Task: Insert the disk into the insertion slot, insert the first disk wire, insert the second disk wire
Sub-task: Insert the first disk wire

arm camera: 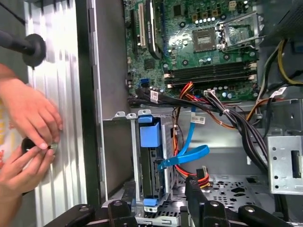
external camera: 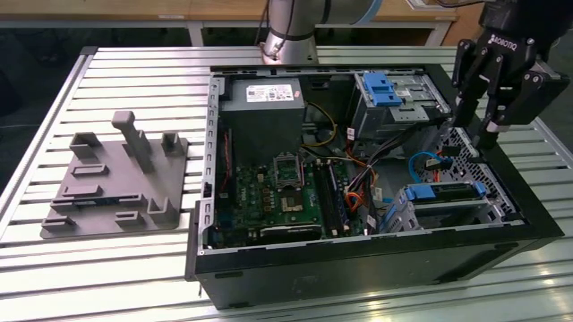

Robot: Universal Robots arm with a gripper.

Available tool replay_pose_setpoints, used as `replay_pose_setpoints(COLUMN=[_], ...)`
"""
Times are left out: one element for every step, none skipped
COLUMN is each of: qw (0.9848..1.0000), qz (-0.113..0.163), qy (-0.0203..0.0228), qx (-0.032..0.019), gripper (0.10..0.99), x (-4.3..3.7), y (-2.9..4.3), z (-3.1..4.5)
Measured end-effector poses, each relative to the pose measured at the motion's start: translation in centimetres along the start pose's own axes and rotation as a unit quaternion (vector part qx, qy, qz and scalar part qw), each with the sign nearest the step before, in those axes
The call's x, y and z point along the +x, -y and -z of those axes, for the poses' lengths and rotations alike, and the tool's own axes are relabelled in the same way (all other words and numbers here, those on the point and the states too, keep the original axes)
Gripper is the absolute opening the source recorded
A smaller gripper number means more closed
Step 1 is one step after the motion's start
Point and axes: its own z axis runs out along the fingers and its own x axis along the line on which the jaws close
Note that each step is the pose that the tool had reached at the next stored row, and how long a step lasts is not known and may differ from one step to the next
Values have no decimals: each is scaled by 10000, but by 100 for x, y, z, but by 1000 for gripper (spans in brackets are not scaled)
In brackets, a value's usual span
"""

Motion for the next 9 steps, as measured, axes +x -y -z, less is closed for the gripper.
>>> replay_pose_setpoints(qw=[10000, 9999, 9999, 9998, 9997, 9996, 9995, 9994, 9994], qz=[-1, -3, -3, -3, -3, -3, -2, -1, 0], qy=[-59, -112, -162, -210, -252, -286, -315, -340, -358], qx=[4, 8, 11, 12, 13, 11, 8, 6, 4], gripper=[557, 545, 545, 478, 412, 412, 412, 349, 349], x=[-21, -41, -59, -79, -96, -111, -127, -146, -166], y=[-1, 0, 2, 5, 9, 16, 23, 30, 37], z=[0, 1, 1, 0, -1, -4, -6, -7, -9])
